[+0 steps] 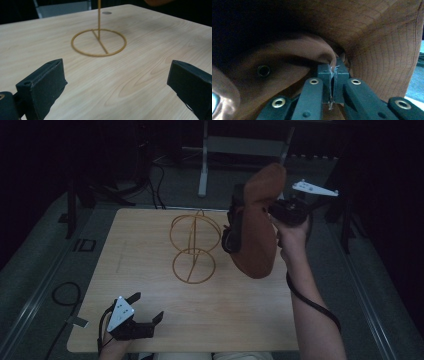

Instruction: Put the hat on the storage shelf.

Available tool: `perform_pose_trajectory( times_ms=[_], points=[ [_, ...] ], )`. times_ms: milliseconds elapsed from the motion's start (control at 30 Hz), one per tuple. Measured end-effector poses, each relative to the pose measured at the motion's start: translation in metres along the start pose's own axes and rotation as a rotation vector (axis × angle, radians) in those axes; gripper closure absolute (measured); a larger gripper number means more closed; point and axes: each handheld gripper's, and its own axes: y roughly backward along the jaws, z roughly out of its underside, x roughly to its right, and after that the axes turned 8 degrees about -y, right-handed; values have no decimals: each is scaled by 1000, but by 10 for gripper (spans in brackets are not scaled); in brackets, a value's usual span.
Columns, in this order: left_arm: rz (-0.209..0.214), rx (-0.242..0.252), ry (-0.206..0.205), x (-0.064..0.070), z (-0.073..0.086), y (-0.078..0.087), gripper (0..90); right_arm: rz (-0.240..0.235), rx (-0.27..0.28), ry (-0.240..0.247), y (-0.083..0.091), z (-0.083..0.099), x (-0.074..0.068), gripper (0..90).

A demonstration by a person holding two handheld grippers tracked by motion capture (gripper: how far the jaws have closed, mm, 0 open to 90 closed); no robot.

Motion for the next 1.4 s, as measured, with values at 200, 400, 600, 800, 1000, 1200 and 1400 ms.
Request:
perform_pose_trajectory(
  times_ms=[200, 400, 600, 800, 1000, 1200, 1400],
  points=[
    [-7, 1, 6, -4, 5, 3, 21, -27, -69, 35, -43, -9, -22, 873],
    [-12, -3, 2, -5, 8, 3, 21, -41, -181, 71, -89, 0, -42, 870],
    [-5, -3, 13, -6, 10, 1, 21, -30, -269, 110, -121, 14, -56, 862],
    [5, -5, 24, -7, 12, 0, 21, -31, -323, 123, -142, 29, -65, 840],
    [12, 0, 32, -7, 13, 0, 21, -51, -347, 126, -156, 37, -70, 542],
    [22, -2, 33, -6, 14, -1, 21, 28, -338, 269, -169, 53, -86, 316],
    [31, -5, 34, -5, 14, -1, 21, 63, -312, 477, -178, 72, -93, 190]
  ],
)
